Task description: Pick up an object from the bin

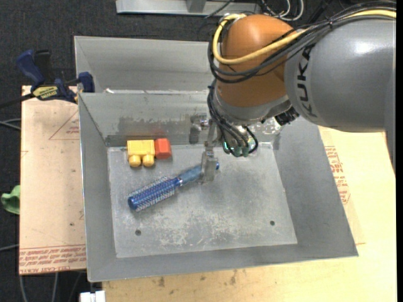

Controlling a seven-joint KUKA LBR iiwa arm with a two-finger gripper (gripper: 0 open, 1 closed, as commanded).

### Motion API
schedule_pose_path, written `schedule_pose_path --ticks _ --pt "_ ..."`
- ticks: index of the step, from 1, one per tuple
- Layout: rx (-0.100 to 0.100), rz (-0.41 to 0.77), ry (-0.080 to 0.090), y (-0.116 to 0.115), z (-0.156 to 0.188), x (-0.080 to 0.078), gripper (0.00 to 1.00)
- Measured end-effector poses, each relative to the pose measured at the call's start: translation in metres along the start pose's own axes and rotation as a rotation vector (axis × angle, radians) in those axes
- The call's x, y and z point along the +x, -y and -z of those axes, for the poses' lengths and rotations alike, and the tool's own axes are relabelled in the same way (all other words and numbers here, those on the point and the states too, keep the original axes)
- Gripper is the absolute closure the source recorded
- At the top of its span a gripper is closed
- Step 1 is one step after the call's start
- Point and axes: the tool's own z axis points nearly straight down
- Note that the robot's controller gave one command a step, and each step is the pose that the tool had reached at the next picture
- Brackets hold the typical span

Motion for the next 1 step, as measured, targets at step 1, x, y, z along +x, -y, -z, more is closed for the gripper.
schedule_pose_path --ticks 1 --pt "-0.001 -0.004 0.008 0.0008 0.0048 -0.0015 1.00"
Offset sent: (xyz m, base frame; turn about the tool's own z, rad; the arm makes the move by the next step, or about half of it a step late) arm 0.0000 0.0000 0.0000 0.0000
